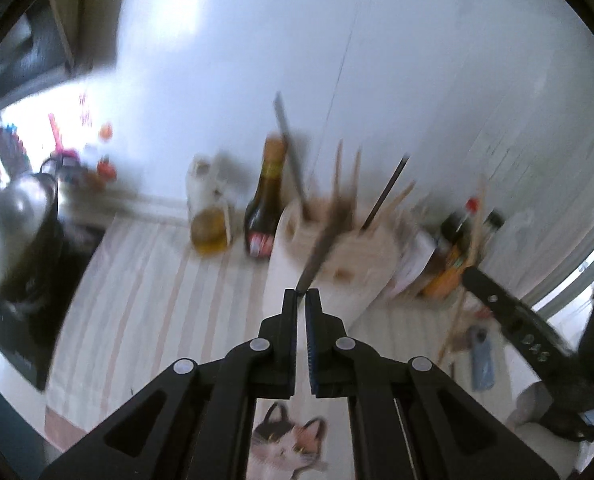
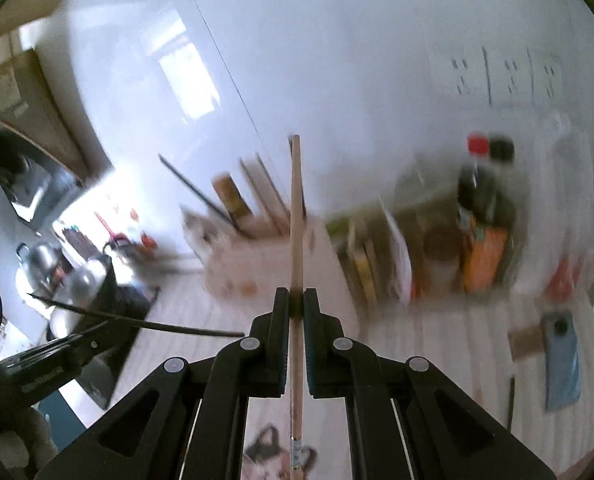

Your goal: Organize utensils

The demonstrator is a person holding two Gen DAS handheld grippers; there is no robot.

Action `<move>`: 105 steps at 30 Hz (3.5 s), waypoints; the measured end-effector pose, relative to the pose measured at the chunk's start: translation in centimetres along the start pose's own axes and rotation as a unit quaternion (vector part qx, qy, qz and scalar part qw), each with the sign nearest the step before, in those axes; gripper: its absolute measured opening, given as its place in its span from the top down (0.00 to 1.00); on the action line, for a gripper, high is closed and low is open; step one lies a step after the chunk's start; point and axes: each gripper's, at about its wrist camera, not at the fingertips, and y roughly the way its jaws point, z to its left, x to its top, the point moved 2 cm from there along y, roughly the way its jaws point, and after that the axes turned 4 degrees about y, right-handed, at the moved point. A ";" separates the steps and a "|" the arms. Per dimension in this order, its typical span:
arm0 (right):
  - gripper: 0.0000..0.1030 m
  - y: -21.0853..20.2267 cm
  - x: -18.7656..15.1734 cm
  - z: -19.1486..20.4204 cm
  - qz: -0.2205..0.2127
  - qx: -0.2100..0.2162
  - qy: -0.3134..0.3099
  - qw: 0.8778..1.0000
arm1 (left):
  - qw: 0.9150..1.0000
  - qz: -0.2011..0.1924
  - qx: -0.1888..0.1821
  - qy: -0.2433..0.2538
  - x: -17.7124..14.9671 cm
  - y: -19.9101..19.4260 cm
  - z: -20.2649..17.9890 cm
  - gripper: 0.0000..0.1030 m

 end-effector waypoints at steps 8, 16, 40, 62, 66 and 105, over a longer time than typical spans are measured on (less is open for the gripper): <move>0.94 0.4 7.2 2.0 -0.043 0.028 -0.003 0.999 | 0.998 -0.058 0.006 0.022 5.3 -2.7 -2.1 1.00; 0.94 2.0 8.2 1.8 -0.034 0.036 -0.005 0.999 | 1.000 -0.006 0.015 -0.020 3.0 0.3 0.9 0.94; 0.94 13.4 -15.2 -13.8 0.282 -0.123 0.033 0.951 | 0.953 0.249 0.151 -0.084 -16.2 22.8 6.9 0.88; 0.93 13.0 -18.5 -14.5 0.383 -0.128 0.006 0.915 | 0.939 0.337 0.066 0.027 -23.5 17.3 0.1 0.93; 0.93 14.1 -17.7 -15.3 0.396 -0.129 0.030 0.909 | 0.940 0.333 0.064 0.030 -21.9 19.1 0.3 0.92; 0.94 7.5 -16.2 -10.3 0.250 -0.078 0.052 0.964 | 0.977 0.208 0.005 0.056 -16.2 10.2 -1.3 0.97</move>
